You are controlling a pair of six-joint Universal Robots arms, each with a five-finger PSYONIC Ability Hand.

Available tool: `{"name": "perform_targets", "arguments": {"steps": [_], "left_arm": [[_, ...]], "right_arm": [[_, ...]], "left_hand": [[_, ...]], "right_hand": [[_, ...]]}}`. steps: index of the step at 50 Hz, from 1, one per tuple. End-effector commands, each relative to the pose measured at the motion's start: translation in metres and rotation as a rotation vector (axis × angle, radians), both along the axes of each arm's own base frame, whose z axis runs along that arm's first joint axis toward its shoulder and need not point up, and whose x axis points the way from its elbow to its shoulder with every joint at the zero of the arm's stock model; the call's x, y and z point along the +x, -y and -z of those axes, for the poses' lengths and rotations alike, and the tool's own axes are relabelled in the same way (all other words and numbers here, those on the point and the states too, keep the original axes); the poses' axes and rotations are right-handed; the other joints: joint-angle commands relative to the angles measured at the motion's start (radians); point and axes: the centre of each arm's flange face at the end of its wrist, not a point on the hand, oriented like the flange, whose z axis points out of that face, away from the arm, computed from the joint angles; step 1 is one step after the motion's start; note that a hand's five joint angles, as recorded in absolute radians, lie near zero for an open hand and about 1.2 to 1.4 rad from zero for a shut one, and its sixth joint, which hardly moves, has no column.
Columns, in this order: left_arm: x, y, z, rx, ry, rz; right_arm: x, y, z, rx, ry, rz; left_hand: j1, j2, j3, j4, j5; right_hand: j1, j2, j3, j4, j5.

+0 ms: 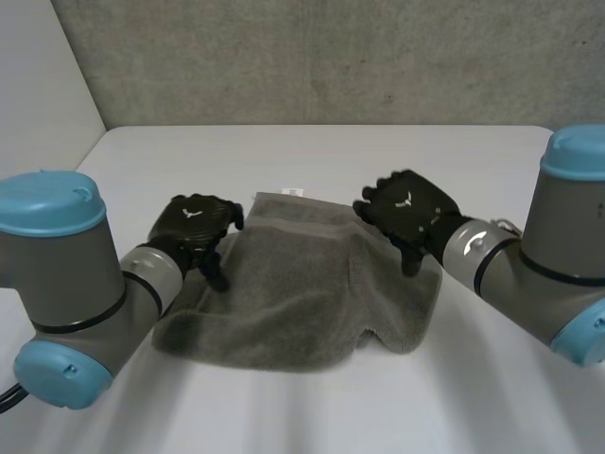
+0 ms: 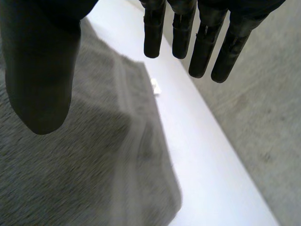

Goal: Fold the towel.

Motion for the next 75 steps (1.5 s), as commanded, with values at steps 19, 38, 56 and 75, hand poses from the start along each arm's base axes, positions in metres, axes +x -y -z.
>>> {"name": "perform_targets", "arguments": {"steps": [19,38,56,75], "left_arm": [[0.059,-0.021,0.036,0.221,0.173,-0.190],[0.051,-0.013,0.039,0.160,0.145,-0.178],[0.041,-0.010,0.034,0.134,0.134,-0.154],[0.020,0.030,-0.073,-0.195,-0.039,-0.155]], "right_arm": [[0.020,0.013,0.028,-0.045,-0.132,-0.120],[0.022,0.013,0.058,0.018,-0.159,-0.147],[0.020,0.017,0.061,0.031,-0.159,-0.119],[-0.015,-0.078,-0.047,0.135,-0.202,-0.267]], "left_hand": [[-0.364,-0.358,-0.350,-0.359,-0.517],[0.129,0.135,0.144,0.134,-0.024],[0.819,0.825,0.833,0.824,0.665],[0.819,0.825,0.833,0.824,0.665]], "right_hand": [[-0.085,-0.094,-0.093,-0.078,-0.039],[0.188,0.179,0.180,0.195,0.234],[1.036,1.027,1.027,1.042,1.081],[1.036,1.027,1.027,1.042,1.081]]}}
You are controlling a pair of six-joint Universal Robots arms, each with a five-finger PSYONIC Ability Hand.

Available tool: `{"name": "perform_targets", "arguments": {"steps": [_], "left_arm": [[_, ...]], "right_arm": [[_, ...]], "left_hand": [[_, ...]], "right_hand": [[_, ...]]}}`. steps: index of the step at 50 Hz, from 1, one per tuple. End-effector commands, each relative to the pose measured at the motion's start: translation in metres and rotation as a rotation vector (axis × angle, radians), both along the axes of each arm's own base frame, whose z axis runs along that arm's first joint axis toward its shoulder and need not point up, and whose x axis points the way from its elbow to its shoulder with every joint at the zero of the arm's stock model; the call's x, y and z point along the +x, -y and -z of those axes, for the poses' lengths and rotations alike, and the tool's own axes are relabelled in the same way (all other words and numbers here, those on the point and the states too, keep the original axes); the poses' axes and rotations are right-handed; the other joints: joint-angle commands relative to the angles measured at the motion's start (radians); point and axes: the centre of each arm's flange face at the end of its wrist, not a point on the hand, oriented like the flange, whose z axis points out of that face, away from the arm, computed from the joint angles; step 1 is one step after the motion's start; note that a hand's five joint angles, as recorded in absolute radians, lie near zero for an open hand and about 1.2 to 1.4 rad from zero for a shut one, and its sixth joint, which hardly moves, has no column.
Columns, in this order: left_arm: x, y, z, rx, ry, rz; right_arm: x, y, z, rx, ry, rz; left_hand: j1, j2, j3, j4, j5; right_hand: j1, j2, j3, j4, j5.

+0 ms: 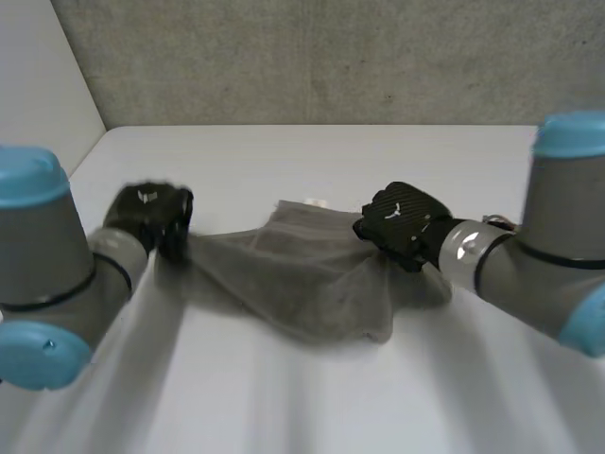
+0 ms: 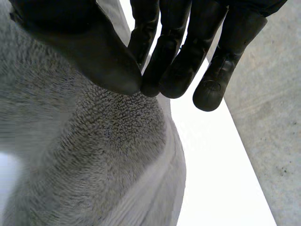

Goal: Fold the towel.

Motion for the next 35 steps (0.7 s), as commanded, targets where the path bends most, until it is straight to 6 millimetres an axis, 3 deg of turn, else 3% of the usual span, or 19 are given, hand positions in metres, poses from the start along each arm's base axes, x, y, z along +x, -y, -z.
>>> {"name": "perform_targets", "arguments": {"steps": [1,3,6,7,8,9,11,12,17,20,22,28,35], "left_arm": [[-0.008,0.009,-0.050,-0.148,-0.061,0.010],[-0.014,0.004,-0.051,-0.150,-0.064,0.031],[-0.021,-0.004,-0.042,-0.127,-0.051,0.061],[-0.021,-0.004,-0.042,-0.127,-0.051,0.061],[-0.025,-0.007,-0.035,-0.106,-0.041,0.074],[-0.027,-0.009,-0.025,-0.080,-0.029,0.083],[-0.028,-0.011,-0.016,-0.055,-0.018,0.091],[-0.028,-0.012,-0.016,-0.054,-0.018,0.091],[-0.025,-0.018,0.010,0.024,0.021,0.092],[-0.024,-0.020,0.014,0.037,0.027,0.094],[-0.020,-0.023,0.021,0.063,0.039,0.086],[-0.016,-0.029,0.028,0.091,0.047,0.094],[-0.016,-0.046,0.020,0.084,0.042,0.160]], "right_arm": [[-0.017,-0.065,-0.040,0.160,-0.058,-0.149],[-0.023,-0.094,-0.039,0.320,-0.103,-0.251],[-0.026,-0.111,-0.041,0.421,-0.127,-0.335],[-0.026,-0.111,-0.041,0.421,-0.127,-0.336],[-0.025,-0.111,-0.042,0.423,-0.119,-0.352],[-0.025,-0.111,-0.042,0.423,-0.119,-0.352],[-0.021,-0.093,-0.036,0.402,-0.097,-0.322],[-0.021,-0.093,-0.036,0.402,-0.097,-0.322],[-0.008,-0.049,-0.032,0.407,0.057,-0.155],[-0.005,-0.038,-0.032,0.400,0.096,-0.109],[0.000,-0.024,-0.022,0.394,0.119,-0.050],[0.008,-0.011,-0.007,0.384,0.113,-0.003],[0.043,-0.003,0.014,0.462,0.229,0.031]], "left_hand": [[-0.034,-0.110,-0.144,-0.121,-0.257],[-0.034,-0.110,-0.144,-0.121,-0.257],[-0.034,-0.110,-0.144,-0.121,-0.257],[-0.034,-0.110,-0.144,-0.121,-0.257],[-0.034,-0.110,-0.144,-0.121,-0.257],[-0.034,-0.110,-0.144,-0.121,-0.257],[-0.034,-0.110,-0.144,-0.121,-0.257],[-0.034,-0.110,-0.144,-0.121,-0.257],[-0.034,-0.110,-0.144,-0.121,-0.257],[-0.034,-0.110,-0.144,-0.121,-0.257],[-0.034,-0.110,-0.144,-0.121,-0.257],[-0.034,-0.110,-0.144,-0.121,-0.257],[-0.034,-0.110,-0.144,-0.121,-0.257]], "right_hand": [[0.091,0.069,0.059,0.059,0.052],[0.091,0.069,0.059,0.059,0.052],[0.051,0.030,0.019,0.019,0.013],[0.051,0.029,0.019,0.019,0.012],[-0.185,-0.206,-0.217,-0.217,-0.223],[-0.187,-0.209,-0.219,-0.219,-0.225],[-0.716,-0.738,-0.749,-0.748,-0.755],[-0.718,-0.740,-0.751,-0.751,-0.757],[-0.748,-0.769,-0.780,-0.780,-0.786],[-0.751,-0.772,-0.783,-0.783,-0.789],[-0.759,-0.781,-0.792,-0.792,-0.798],[-0.848,-0.869,-0.880,-0.880,-0.886],[-0.839,-0.860,-0.871,-0.871,-0.877]]}}
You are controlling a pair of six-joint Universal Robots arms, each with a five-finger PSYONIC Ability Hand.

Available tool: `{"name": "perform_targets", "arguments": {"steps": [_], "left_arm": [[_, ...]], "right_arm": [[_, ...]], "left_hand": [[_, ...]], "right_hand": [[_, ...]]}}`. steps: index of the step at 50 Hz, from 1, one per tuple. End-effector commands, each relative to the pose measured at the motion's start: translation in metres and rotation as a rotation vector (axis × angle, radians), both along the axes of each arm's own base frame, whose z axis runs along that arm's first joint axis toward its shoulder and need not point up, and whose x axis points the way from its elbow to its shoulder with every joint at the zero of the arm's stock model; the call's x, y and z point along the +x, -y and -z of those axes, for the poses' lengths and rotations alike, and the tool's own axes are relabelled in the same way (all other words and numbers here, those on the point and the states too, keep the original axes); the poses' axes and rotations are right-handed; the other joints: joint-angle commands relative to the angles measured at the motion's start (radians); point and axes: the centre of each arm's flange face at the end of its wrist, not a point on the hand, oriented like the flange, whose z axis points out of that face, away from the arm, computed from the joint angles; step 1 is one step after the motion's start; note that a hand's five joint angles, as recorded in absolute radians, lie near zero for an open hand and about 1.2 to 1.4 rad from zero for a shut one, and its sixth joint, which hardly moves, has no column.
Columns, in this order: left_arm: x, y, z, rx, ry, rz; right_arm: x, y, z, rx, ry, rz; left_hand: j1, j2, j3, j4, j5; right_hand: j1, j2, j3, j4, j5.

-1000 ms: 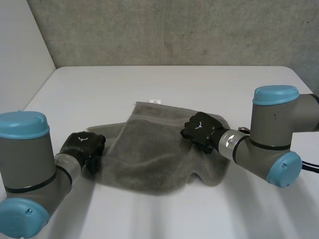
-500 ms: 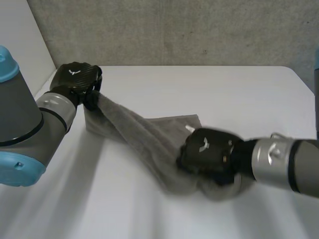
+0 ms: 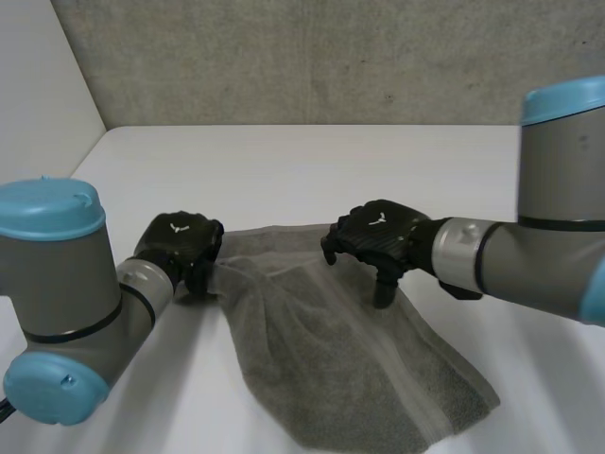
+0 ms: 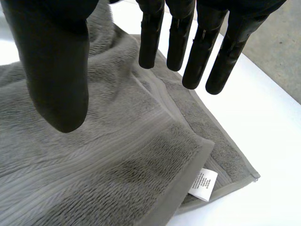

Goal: Fold the towel.

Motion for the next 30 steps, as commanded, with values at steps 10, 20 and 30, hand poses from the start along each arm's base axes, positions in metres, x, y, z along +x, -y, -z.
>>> {"name": "perform_targets", "arguments": {"steps": [10,20,30], "left_arm": [[0.000,-0.035,-0.040,-0.094,-0.053,0.102],[0.000,-0.050,-0.047,-0.105,-0.064,0.135],[0.002,-0.047,-0.053,-0.125,-0.080,0.142]], "right_arm": [[0.055,0.019,0.035,0.170,0.267,0.096],[0.082,0.009,0.063,0.275,0.301,0.025],[0.089,0.010,0.077,0.416,0.328,0.025]], "left_hand": [[-0.034,-0.115,-0.147,-0.121,-0.263],[-0.034,-0.115,-0.147,-0.121,-0.263],[-0.034,-0.115,-0.147,-0.121,-0.263]], "right_hand": [[-0.243,-0.254,-0.251,-0.250,-0.218],[-0.304,-0.316,-0.313,-0.311,-0.280],[0.482,0.471,0.474,0.475,0.507]]}}
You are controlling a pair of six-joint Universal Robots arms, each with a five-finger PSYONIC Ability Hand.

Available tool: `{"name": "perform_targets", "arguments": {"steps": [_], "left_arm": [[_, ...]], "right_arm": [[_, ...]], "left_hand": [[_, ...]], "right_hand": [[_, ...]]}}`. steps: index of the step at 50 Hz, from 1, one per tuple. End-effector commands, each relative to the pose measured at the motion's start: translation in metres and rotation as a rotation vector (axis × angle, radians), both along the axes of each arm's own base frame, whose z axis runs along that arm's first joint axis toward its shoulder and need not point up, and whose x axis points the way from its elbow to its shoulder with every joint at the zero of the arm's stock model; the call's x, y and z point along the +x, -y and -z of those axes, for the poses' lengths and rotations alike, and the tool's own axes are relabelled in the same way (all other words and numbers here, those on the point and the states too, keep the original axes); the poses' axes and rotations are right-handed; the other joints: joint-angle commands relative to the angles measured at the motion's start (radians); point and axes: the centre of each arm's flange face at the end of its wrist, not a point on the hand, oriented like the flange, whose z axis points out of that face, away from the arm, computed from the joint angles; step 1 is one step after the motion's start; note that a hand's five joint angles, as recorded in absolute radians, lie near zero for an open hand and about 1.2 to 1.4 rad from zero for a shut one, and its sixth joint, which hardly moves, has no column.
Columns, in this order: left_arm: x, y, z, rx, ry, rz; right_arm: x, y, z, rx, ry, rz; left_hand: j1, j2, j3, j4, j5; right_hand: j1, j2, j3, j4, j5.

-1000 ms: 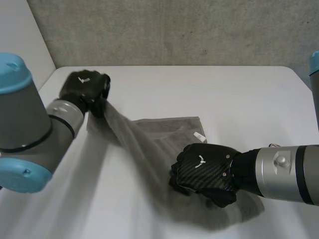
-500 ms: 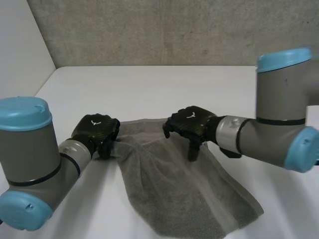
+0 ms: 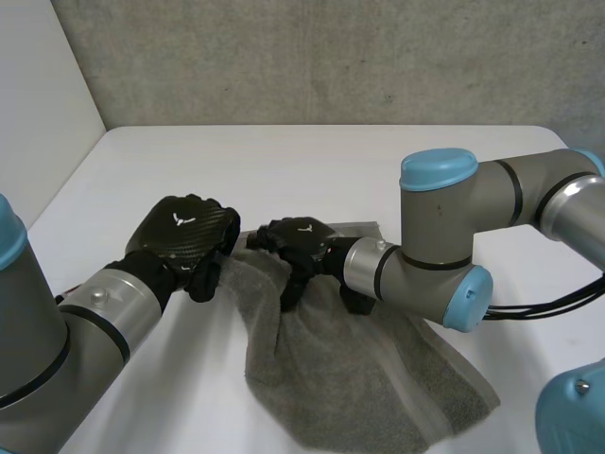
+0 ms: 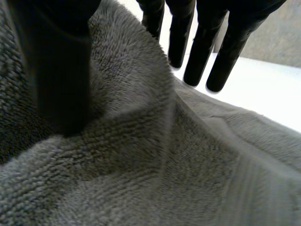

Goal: Fold the towel.

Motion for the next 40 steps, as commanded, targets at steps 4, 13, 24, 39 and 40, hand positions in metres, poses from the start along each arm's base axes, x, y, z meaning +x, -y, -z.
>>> {"name": "perform_targets", "arguments": {"steps": [4,13,24,39,40], "left_arm": [[0.005,0.017,-0.006,-0.029,-0.016,-0.027],[-0.020,0.073,-0.017,-0.167,0.026,-0.029],[-0.037,0.121,-0.152,-0.702,-0.249,-0.200],[-0.038,0.093,-0.071,-0.497,-0.117,-0.151],[-0.037,0.090,-0.051,-0.441,-0.080,-0.144]], "right_arm": [[0.005,0.006,0.000,0.072,0.018,-0.009],[0.000,0.043,-0.081,-0.372,0.068,0.182],[-0.021,0.034,-0.217,-1.118,0.433,0.488],[-0.018,0.015,-0.132,-0.806,0.140,0.180],[-0.019,0.013,-0.122,-0.763,0.100,0.168]], "left_hand": [[-0.035,-0.116,-0.147,-0.121,-0.263],[-0.035,-0.116,-0.147,-0.121,-0.263],[-0.035,-0.116,-0.147,-0.121,-0.263],[-0.035,-0.116,-0.147,-0.121,-0.263],[-0.035,-0.116,-0.147,-0.121,-0.263]], "right_hand": [[0.877,0.879,0.886,0.882,0.871],[0.877,0.879,0.886,0.882,0.871],[0.877,0.879,0.886,0.882,0.871],[0.877,0.879,0.886,0.882,0.871],[0.877,0.879,0.886,0.882,0.871]]}}
